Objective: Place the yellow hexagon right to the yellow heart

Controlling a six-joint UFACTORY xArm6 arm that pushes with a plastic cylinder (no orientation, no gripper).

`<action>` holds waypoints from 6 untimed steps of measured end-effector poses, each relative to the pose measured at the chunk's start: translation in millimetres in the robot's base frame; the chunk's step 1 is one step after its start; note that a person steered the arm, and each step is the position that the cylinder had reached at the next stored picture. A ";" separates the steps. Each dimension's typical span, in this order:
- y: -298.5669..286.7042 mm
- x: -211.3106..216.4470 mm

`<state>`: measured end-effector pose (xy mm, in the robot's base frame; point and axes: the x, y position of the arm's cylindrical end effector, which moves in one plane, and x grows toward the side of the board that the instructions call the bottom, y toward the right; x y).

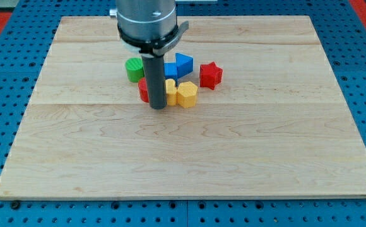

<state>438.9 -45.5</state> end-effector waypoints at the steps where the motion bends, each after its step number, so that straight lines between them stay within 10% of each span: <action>1: 23.2 -1.7; 6: 63.9 43.9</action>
